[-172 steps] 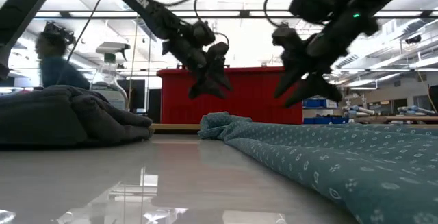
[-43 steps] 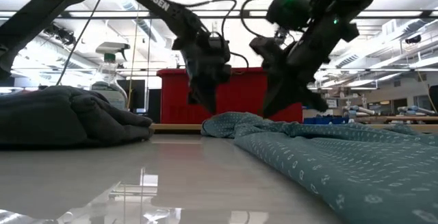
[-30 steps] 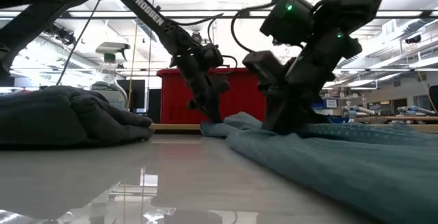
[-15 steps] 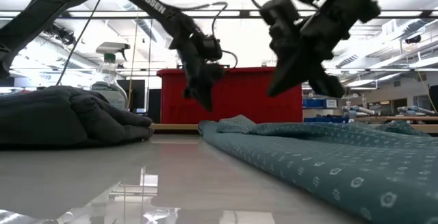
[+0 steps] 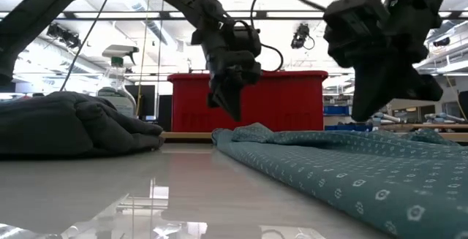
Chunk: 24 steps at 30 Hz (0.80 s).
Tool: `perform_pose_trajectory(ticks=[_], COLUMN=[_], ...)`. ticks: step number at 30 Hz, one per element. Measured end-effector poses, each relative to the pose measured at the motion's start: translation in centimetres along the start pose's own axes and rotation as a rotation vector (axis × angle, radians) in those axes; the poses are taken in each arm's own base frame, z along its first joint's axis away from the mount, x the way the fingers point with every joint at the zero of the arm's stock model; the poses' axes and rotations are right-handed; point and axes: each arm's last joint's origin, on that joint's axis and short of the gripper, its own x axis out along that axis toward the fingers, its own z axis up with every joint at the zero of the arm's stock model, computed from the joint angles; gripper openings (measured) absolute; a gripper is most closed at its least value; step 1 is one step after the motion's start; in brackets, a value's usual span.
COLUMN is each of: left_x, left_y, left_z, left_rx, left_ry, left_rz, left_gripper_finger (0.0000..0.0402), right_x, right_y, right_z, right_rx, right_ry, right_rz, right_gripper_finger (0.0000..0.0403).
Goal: Fold Laundry from Bin
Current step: Fold the green polo shirt on the table
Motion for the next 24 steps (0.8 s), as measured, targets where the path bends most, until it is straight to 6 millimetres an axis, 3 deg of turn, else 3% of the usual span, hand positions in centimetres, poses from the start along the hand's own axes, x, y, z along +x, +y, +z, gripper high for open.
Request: perform_pose_trajectory(ticks=[4, 7, 11, 15, 20, 24], left_x=[-1.1, -1.5, -0.9, 0.7, 2.2, 2.3], left_y=[1.8, 3.2, 2.9, 2.4, 2.8, 3.2], left_z=[0.7, 1.0, 1.4, 0.8, -0.3, -0.1], left_rx=[-0.142, -0.218, -0.254, -0.287, -0.406, -0.418], left_ry=[-0.061, -0.103, -0.158, -0.15, -0.151, -0.182], left_rz=[0.038, 0.035, 0.015, 0.017, 0.063, 0.06], left_gripper_finger=[0.0037, 0.008, 0.015, 0.0197, 0.0204, 0.0176], right_x=[-1.0, -1.8, -2.9, -4.3, -5.4, -4.8], right_y=[0.0, -0.4, -1.7, -4.3, -8.8, -11.9], right_z=[0.8, 2.7, 6.6, 11.4, 17.0, 20.5], right_rx=[0.035, 0.05, 0.057, 0.107, 0.168, 0.201], right_ry=[-0.055, -0.151, -0.245, -0.307, -0.354, -0.339], right_rz=[0.017, 0.015, -0.003, -0.021, -0.039, 0.049], right_gripper_finger=[0.0032, 0.0055, 0.0096, 0.0136, 0.0152, 0.0151])
